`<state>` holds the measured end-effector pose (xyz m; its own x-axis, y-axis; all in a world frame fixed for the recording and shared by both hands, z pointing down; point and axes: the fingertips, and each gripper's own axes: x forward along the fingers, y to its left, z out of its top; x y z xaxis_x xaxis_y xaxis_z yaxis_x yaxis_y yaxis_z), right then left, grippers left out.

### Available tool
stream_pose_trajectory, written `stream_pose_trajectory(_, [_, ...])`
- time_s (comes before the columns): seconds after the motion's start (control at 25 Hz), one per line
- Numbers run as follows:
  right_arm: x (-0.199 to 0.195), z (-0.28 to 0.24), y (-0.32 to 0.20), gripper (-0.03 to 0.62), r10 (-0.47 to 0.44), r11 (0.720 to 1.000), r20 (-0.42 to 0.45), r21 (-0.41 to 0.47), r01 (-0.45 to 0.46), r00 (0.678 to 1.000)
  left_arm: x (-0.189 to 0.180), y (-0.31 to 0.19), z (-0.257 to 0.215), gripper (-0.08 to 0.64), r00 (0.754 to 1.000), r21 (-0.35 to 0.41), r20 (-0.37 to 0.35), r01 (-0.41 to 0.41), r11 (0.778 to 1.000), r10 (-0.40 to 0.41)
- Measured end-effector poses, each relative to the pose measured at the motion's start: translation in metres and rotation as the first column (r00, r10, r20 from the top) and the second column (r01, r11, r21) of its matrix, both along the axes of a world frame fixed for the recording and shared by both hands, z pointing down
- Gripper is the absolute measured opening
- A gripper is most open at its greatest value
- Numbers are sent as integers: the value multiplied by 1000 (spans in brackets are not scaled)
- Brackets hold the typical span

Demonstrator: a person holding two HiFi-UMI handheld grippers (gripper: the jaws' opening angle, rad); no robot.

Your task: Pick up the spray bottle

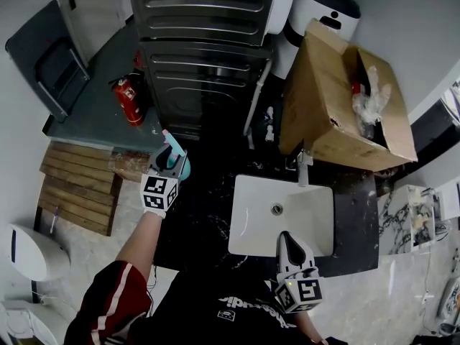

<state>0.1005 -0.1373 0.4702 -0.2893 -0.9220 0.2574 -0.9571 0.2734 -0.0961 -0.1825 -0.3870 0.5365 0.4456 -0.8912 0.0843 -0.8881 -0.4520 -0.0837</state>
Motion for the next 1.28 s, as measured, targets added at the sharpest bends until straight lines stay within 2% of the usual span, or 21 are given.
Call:
stream_pose_trajectory(0.64, [11, -3, -3, 37, -41, 999, 31, 15, 41, 999, 41, 62, -52, 158, 996, 75, -10, -90, 993, 91])
stream_pose_trajectory(1.04, [17, -8, -6, 38, -54, 998, 33, 32, 53, 998, 75, 118, -85, 158, 983, 87, -29, -181, 980, 184])
stream_pose_trajectory(1.28, [23, -14, -12, 37, -43, 998, 46, 49, 41, 998, 110, 152, -95, 158, 962, 91, -43, -265, 960, 270])
